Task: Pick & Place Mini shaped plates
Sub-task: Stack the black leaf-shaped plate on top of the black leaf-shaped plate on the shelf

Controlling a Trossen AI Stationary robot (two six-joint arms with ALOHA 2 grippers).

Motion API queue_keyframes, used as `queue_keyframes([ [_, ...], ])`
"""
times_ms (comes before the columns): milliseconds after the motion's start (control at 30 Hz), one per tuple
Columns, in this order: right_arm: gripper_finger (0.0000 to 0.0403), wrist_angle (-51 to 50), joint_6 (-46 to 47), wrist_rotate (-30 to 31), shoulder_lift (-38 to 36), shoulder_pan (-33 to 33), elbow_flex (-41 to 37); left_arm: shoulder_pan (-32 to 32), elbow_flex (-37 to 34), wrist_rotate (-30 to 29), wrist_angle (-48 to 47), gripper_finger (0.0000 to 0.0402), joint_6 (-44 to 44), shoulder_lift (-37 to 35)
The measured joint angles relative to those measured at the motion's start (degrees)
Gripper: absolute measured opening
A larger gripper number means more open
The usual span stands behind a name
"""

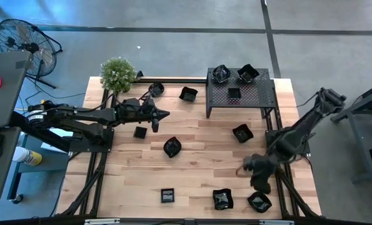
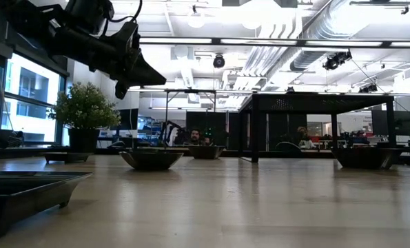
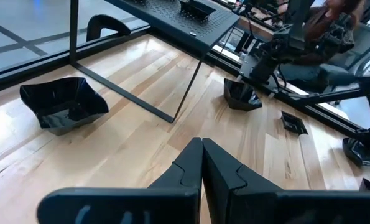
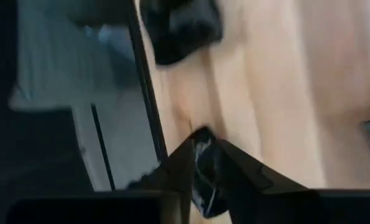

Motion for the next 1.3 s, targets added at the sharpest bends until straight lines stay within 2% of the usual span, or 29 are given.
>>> queue_keyframes([
  [200, 0.0112, 3.4, -4.1, -2.7, 9.3, 5.0, 0.0, 0.0, 0.0, 0.0, -0.9, 0.0001, 0.0, 0.0],
  [433, 0.012, 3.4, -10.3, -2.3, 17.3, 5.3, 0.0, 0.0, 0.0, 0.1, -1.0, 0.0001, 0.0, 0.0],
  [667, 0.0102, 6.3, -16.6, -5.9, 22.1, 5.2, 0.0, 0.0, 0.0, 0.2, -1.1, 0.0001, 0.0, 0.0],
  [833, 0.0076, 6.4, -18.6, -6.4, 23.6, 5.2, 0.0, 0.0, 0.0, 0.2, -1.1, 0.0001, -0.2, 0.0],
  [1067, 0.0011, 6.8, -18.0, -6.1, 23.6, 4.7, 0.0, 0.0, 0.0, 0.2, -1.1, 0.0001, -0.2, 0.0],
  [1300, 0.0005, 6.8, -16.4, -4.4, 20.5, 1.5, 0.0, 0.0, 0.0, 0.2, -1.2, 0.0001, -0.2, 0.0],
])
